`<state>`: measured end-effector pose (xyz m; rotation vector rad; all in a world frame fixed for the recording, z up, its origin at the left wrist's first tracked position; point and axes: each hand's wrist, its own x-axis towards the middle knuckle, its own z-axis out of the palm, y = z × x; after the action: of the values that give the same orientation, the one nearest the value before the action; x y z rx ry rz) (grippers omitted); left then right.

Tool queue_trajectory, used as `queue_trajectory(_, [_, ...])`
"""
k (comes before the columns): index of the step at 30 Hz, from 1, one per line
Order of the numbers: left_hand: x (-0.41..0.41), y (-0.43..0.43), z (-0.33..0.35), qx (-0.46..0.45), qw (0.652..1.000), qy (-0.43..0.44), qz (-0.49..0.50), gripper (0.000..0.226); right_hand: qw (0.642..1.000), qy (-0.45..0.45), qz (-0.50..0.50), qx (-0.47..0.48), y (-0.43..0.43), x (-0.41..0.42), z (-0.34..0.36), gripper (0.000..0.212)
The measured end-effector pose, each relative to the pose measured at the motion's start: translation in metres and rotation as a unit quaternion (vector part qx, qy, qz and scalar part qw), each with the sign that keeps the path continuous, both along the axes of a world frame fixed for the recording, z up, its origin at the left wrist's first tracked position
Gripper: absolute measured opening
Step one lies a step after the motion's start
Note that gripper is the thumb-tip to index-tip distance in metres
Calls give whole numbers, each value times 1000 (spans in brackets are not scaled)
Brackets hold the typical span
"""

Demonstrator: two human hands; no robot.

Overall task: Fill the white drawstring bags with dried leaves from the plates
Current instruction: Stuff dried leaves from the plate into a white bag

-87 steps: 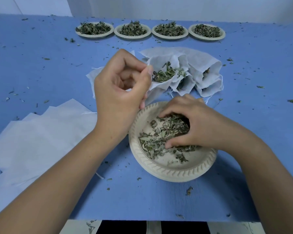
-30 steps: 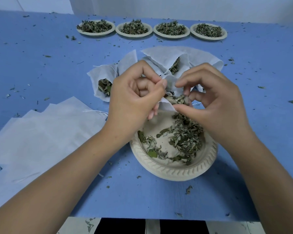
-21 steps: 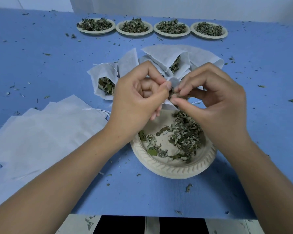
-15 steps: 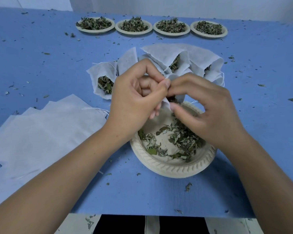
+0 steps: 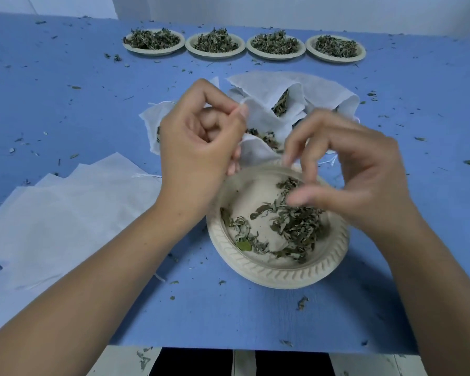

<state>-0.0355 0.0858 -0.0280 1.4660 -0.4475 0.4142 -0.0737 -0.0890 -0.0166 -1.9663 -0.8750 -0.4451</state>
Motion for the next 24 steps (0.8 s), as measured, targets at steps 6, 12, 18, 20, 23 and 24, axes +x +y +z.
queue_trajectory(6, [1,-1,0,-19,1000,10,13,21,950,184,65,-245,15,-1,-16,48])
queue_trajectory(12, [-3,-4,0,-11,1000,5,0,22,947,163,84,-263,24,-2,-19,28])
queue_trajectory(18, [-2,-4,0,-5,1000,9,0,22,965,159,95,-188,20,-3,-17,11])
queue_trajectory(20, [-2,-4,-1,1,1000,12,-5,22,979,135,98,-117,16,-3,-13,11])
queue_trajectory(23, [-2,-5,-2,15,1000,14,-10,22,987,111,104,44,10,-3,-7,15])
queue_trajectory(24, [-3,-5,-2,18,1000,13,-15,22,986,97,99,91,8,-3,-6,16])
